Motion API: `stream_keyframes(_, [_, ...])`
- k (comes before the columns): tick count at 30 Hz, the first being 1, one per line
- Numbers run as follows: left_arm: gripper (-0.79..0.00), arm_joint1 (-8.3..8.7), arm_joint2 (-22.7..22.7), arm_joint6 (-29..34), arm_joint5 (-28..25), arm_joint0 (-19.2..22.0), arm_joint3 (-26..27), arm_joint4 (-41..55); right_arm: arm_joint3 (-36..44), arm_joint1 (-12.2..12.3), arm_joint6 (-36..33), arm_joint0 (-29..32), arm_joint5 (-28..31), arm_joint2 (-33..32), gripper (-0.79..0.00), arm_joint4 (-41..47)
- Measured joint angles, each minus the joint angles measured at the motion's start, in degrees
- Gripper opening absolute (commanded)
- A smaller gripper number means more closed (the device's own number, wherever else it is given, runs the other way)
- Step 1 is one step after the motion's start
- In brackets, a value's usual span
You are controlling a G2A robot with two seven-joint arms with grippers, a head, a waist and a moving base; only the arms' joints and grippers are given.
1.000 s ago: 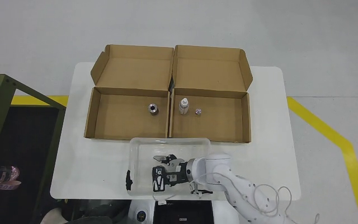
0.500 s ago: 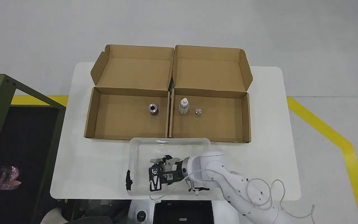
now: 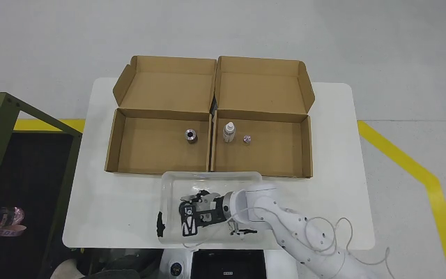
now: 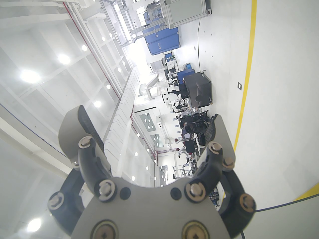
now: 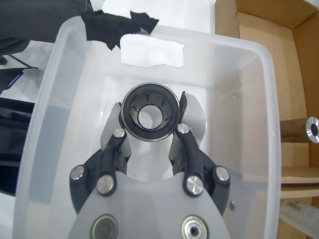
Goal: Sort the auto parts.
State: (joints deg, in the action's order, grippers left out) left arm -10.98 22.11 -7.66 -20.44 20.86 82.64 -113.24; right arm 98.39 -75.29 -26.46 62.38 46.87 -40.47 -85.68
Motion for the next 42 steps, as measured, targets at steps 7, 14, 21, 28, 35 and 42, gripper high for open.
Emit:
stream_keyframes(7, [0.0, 0.0, 0.0, 0.0, 0.0, 0.0, 0.0, 0.0, 1.94, 0.25, 0.32, -0.14, -0.39, -1.34, -0.785, 1.63])
stream_keyframes(14, [0.0, 0.0, 0.0, 0.0, 0.0, 0.0, 0.0, 0.0, 4.36, 0.66, 0.0, -0.24, -0.21, -2.91, -0.785, 2.83])
stream_keyframes(21, [0.0, 0.0, 0.0, 0.0, 0.0, 0.0, 0.0, 0.0, 6.49, 0.93, 0.27, -0.96, -0.27, -4.48, -0.785, 4.08])
stream_keyframes(28, [0.0, 0.0, 0.0, 0.0, 0.0, 0.0, 0.0, 0.0, 8.54, 1.01, 0.46, -2.41, -1.14, -5.87, -0.785, 4.77])
stream_keyframes(35, [0.0, 0.0, 0.0, 0.0, 0.0, 0.0, 0.0, 0.0, 8.83, 0.94, 0.72, -3.66, -2.04, -6.27, -0.785, 5.57])
stream_keyframes(42, [0.0, 0.0, 0.0, 0.0, 0.0, 0.0, 0.0, 0.0, 8.55, 0.87, 0.87, -4.71, -2.82, -6.63, -0.785, 6.17])
